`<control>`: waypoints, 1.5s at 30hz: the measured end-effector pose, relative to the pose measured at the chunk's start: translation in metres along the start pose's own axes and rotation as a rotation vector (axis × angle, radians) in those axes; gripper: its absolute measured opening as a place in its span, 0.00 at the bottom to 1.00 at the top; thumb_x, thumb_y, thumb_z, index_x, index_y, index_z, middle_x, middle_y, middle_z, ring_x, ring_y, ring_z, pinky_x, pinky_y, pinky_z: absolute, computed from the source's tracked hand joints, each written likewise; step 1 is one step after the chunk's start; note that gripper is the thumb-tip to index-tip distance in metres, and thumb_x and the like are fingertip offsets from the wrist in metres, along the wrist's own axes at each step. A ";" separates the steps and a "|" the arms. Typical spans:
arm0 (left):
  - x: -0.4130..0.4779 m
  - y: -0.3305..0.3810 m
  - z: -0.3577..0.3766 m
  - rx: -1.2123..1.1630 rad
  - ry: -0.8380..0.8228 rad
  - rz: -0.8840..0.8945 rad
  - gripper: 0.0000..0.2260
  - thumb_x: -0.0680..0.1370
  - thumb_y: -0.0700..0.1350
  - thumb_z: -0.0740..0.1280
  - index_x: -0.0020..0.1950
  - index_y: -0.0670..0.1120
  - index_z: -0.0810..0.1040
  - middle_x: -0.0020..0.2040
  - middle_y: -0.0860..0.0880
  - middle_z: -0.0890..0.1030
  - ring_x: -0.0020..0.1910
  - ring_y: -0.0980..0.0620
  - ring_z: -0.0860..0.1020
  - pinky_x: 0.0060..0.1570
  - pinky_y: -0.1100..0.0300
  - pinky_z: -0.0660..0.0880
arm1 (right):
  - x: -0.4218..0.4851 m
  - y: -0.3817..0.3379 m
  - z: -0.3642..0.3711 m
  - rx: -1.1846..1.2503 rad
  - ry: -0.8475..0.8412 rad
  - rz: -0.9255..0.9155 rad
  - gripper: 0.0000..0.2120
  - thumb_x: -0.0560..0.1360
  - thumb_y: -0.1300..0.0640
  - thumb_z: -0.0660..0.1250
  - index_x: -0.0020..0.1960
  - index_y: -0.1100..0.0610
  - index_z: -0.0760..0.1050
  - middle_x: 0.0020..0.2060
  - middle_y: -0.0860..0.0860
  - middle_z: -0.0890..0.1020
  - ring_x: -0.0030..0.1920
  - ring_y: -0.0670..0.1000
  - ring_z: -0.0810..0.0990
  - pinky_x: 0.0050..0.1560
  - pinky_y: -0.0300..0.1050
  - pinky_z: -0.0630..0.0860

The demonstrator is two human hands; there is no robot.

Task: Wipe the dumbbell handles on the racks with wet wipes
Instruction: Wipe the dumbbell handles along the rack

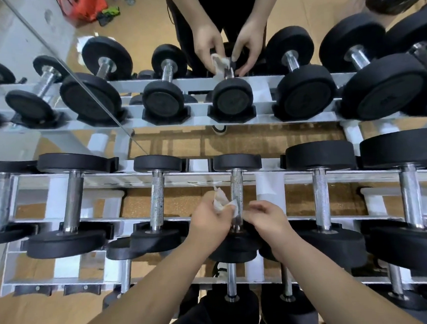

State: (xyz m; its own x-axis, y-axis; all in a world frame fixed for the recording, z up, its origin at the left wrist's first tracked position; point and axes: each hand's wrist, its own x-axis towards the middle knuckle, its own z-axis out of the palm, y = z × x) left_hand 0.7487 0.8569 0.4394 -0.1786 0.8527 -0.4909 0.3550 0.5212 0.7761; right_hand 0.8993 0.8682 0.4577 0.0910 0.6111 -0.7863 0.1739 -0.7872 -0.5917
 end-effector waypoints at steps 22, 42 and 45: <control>-0.018 0.031 -0.020 -1.282 -0.673 -0.507 0.30 0.82 0.55 0.61 0.78 0.37 0.68 0.75 0.33 0.70 0.76 0.33 0.68 0.77 0.37 0.58 | -0.017 -0.015 -0.015 0.366 -0.301 -0.015 0.24 0.84 0.44 0.60 0.68 0.61 0.77 0.60 0.61 0.84 0.62 0.60 0.83 0.68 0.60 0.75; -0.014 -0.014 0.031 0.139 -0.023 -0.054 0.21 0.84 0.47 0.59 0.77 0.45 0.67 0.72 0.50 0.72 0.72 0.49 0.70 0.70 0.59 0.65 | 0.049 -0.030 0.023 0.236 -0.057 0.078 0.31 0.78 0.33 0.56 0.69 0.54 0.72 0.63 0.53 0.82 0.60 0.56 0.82 0.66 0.57 0.76; -0.018 -0.014 0.032 0.213 0.023 -0.023 0.20 0.84 0.43 0.57 0.77 0.44 0.67 0.70 0.47 0.74 0.70 0.47 0.71 0.68 0.58 0.66 | 0.046 -0.049 0.027 0.337 -0.067 0.094 0.16 0.84 0.45 0.58 0.57 0.55 0.77 0.49 0.51 0.85 0.48 0.53 0.84 0.51 0.46 0.78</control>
State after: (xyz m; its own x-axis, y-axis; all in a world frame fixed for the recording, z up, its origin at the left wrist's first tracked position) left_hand 0.7765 0.8334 0.4245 -0.2085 0.8427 -0.4964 0.5365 0.5229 0.6624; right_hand 0.8685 0.9323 0.4458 0.0246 0.5371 -0.8431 -0.1666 -0.8294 -0.5332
